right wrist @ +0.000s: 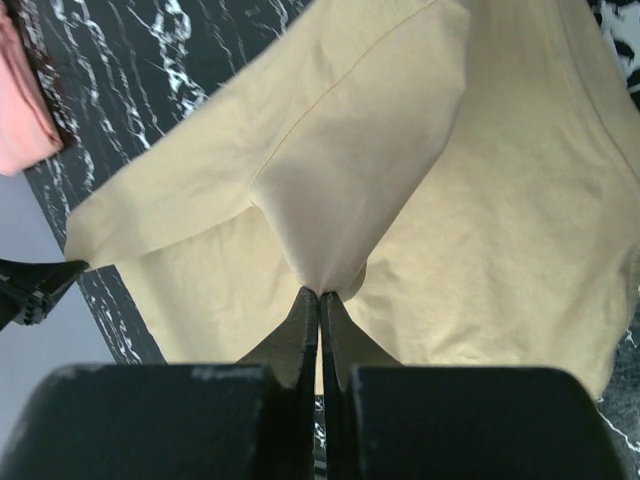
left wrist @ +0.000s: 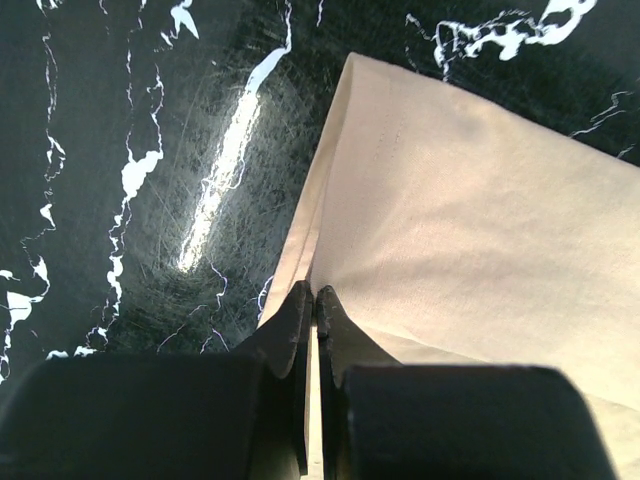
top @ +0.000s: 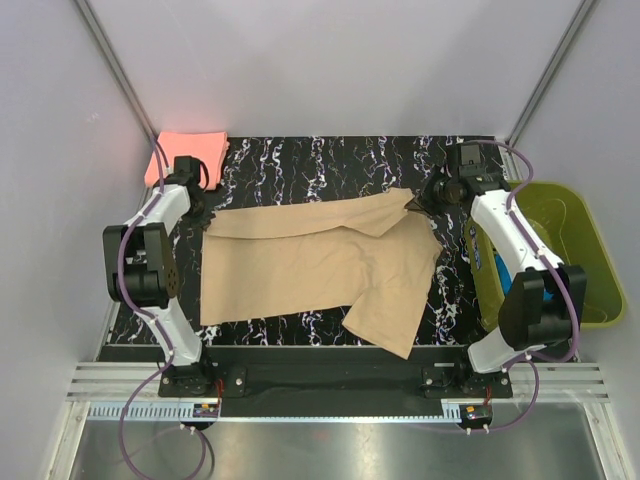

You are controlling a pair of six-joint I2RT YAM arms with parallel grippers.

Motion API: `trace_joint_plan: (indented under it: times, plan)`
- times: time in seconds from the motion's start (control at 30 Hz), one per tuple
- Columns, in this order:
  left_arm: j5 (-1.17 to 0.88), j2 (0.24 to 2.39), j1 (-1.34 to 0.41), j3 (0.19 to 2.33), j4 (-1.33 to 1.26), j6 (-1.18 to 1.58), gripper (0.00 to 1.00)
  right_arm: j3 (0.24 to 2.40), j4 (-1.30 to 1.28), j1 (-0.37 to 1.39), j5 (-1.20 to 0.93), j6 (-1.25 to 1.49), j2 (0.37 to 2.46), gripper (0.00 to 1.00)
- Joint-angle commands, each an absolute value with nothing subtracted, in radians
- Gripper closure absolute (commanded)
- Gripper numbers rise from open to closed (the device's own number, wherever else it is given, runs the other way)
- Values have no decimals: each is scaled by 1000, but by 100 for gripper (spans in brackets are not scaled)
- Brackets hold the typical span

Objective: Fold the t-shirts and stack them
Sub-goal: Fold the tshirt

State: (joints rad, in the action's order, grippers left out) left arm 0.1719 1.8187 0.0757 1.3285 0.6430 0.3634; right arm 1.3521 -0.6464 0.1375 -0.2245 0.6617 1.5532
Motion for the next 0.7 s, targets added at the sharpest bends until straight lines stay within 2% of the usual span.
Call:
trace_joint_plan:
  times: [0.0,0.5,0.67]
  plan:
    - [192,1838,81,1354,647,365,100,1327,-609,141,-253,672,1531,100]
    - [206,1855,86,1305,640,387,100,1331,-611,141,-204,612,1608,100]
    - [186,1855,87,1319,640,399,100,1432,-624,140,-164,597,1649,100]
